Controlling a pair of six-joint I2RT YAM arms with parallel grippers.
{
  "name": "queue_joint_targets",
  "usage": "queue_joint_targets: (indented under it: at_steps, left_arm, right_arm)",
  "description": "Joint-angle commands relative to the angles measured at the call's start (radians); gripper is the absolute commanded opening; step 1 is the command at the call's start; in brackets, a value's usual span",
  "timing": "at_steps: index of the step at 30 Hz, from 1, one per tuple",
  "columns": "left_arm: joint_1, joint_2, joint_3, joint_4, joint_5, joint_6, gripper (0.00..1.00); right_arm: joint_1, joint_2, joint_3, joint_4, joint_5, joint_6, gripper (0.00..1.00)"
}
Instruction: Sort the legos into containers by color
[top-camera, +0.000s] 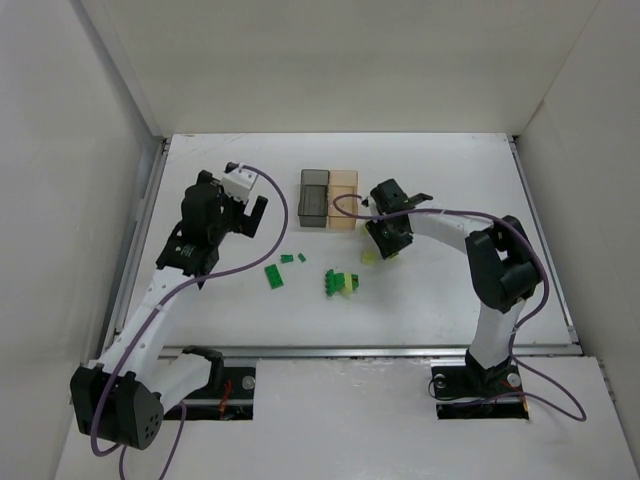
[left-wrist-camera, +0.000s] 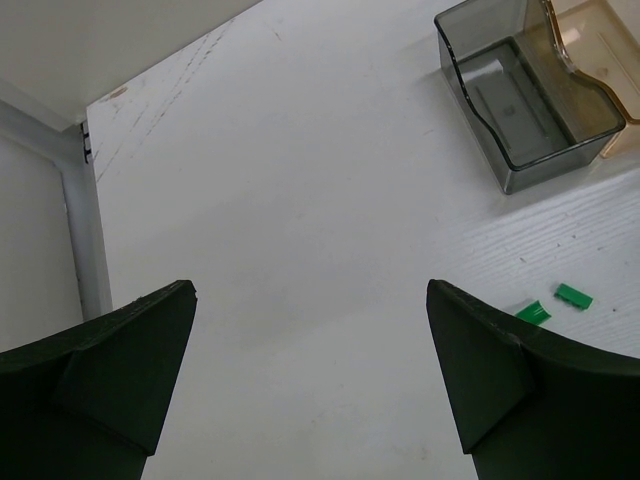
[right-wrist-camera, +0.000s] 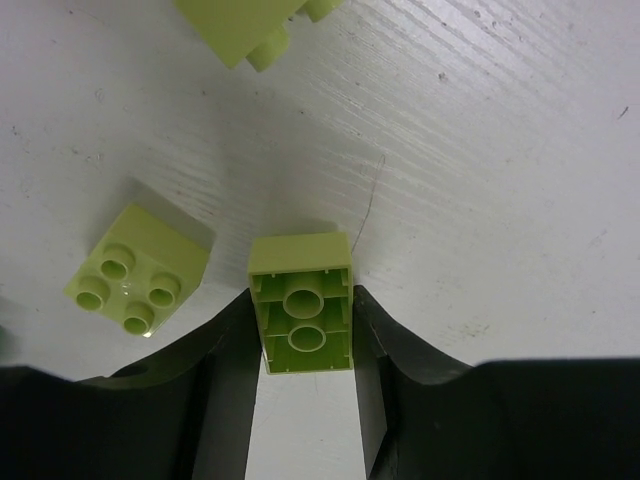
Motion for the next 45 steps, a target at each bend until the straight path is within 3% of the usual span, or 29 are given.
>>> queue_joint_targets:
  at_steps: [1,5,9,12,15,18,22,23,26,29,30,36,39,42,43,45]
  left_arm:
    - [-0.003,-0.036,-0.018,0.039,0.003,-0.034,1.00]
    - [-0.003,-0.036,-0.029,0.065,-0.037,-0.154,1.00]
    - [-0.003,-0.036,-0.039,0.086,-0.031,-0.221,1.00]
    - [-0.003,-0.036,-0.048,0.109,-0.011,-0.221,1.00]
    - [-0.003,-0.036,-0.048,0.109,-0.020,-0.212,1.00]
    - [-0.003,-0.036,-0.058,0.119,-0.046,-0.203,1.00]
    - [-0.003,-0.056,-0.091,0.140,-0.089,-0.203,1.00]
    - [-0.003,-0.056,-0.091,0.140,-0.089,-0.203,1.00]
    - [-0.003,-0.056,-0.101,0.140,-0.089,-0.203,1.00]
    - [-0.003,-0.056,-0.101,0.149,-0.089,-0.203,1.00]
    - [-0.003,-0.056,-0.101,0.149,-0.089,-0.203,1.00]
    - [-0.003,-0.056,-0.101,0.159,-0.098,-0.203,1.00]
    - [-0.003,-0.056,-0.110,0.159,-0.098,-0.203,1.00]
    - [-0.003,-0.065,-0.119,0.159,-0.098,-0.203,1.00]
    - [-0.003,-0.065,-0.119,0.159,-0.098,-0.203,1.00]
    - [-0.003,-0.065,-0.128,0.159,-0.098,-0.214,1.00]
  right_arm:
    - [-0.003,-0.050,0.065,-0.006,0.035,0.017,0.00]
    - [-0.024,-0.147,0.135,-0.007,0.045,0.068,0.00]
    - [-0.024,-0.233,0.171,0.219,-0.039,0.211,0.00]
    - [-0.015,-0.170,0.269,0.308,-0.110,0.279,0.00]
    - [-0.004,0.009,0.490,0.213,-0.089,0.313,0.04]
    - [-0.004,0.152,0.612,0.121,-0.115,0.313,0.13]
    - [-0.004,0.201,0.651,0.109,-0.133,0.322,0.31]
    - [-0.004,0.201,0.641,0.134,-0.142,0.332,0.44]
    - [-0.004,0.201,0.640,0.147,-0.193,0.332,0.62]
    - [-0.004,0.181,0.640,0.156,-0.202,0.322,0.72]
    - [-0.004,0.171,0.640,0.156,-0.202,0.322,0.86]
    - [-0.018,0.097,0.573,0.145,-0.123,0.376,0.85]
    - [-0.064,0.005,0.467,0.145,-0.071,0.476,0.77]
    - [-0.131,-0.076,0.309,0.170,-0.070,0.606,0.56]
    - [-0.142,-0.087,0.248,0.170,-0.070,0.634,0.52]
    - [-0.142,-0.087,0.213,0.184,-0.061,0.680,0.55]
